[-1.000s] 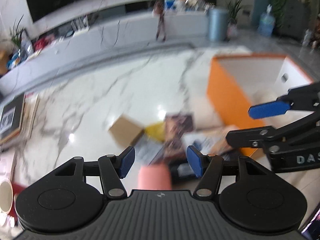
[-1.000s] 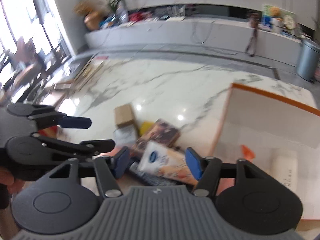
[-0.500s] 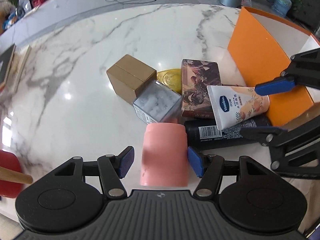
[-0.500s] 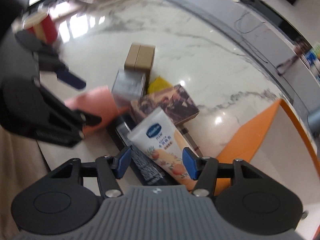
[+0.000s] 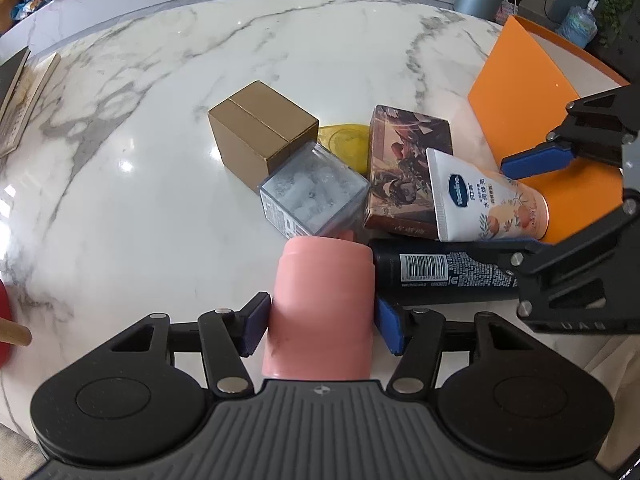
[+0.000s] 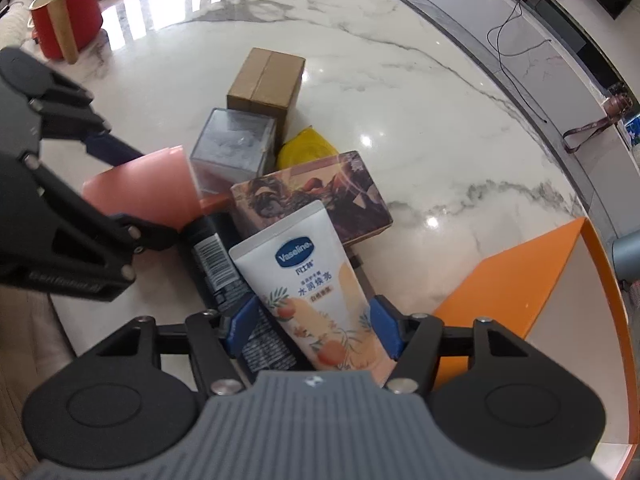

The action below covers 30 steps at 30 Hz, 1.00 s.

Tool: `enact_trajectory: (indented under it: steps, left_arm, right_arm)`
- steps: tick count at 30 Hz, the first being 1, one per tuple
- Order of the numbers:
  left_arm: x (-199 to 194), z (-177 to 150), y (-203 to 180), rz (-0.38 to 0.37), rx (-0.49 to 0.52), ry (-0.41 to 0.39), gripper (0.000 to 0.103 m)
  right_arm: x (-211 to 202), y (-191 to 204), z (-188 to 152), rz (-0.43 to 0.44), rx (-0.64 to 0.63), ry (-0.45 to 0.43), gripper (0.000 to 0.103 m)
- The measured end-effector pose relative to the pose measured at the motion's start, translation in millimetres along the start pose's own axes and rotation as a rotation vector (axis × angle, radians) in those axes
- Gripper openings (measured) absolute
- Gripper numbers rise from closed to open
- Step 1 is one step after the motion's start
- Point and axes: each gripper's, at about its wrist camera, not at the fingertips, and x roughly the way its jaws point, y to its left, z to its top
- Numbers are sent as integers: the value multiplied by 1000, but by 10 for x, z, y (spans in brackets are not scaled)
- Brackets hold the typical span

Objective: Organize rigid objects
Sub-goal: 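Grasp the Vaseline tube with the right tool while the left tool grasps the pink cylinder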

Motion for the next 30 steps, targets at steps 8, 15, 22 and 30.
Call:
enact_trajectory:
  steps: [8, 15, 22, 30]
  left_arm:
    - [-12, -16, 21, -15, -19, -35, 64]
    - [21, -12, 14, -15, -17, -20, 64]
    - [105, -7, 31, -11, -24, 26, 64]
    - [86, -9, 20, -7, -18, 20, 63]
  right_arm:
    - [129, -39, 40, -34, 28, 24, 55]
    - [149, 137, 6, -133, -10, 29, 47]
    - [75, 258, -7, -188, -42, 23, 45]
    - [-188, 274, -16, -116, 8, -41, 38]
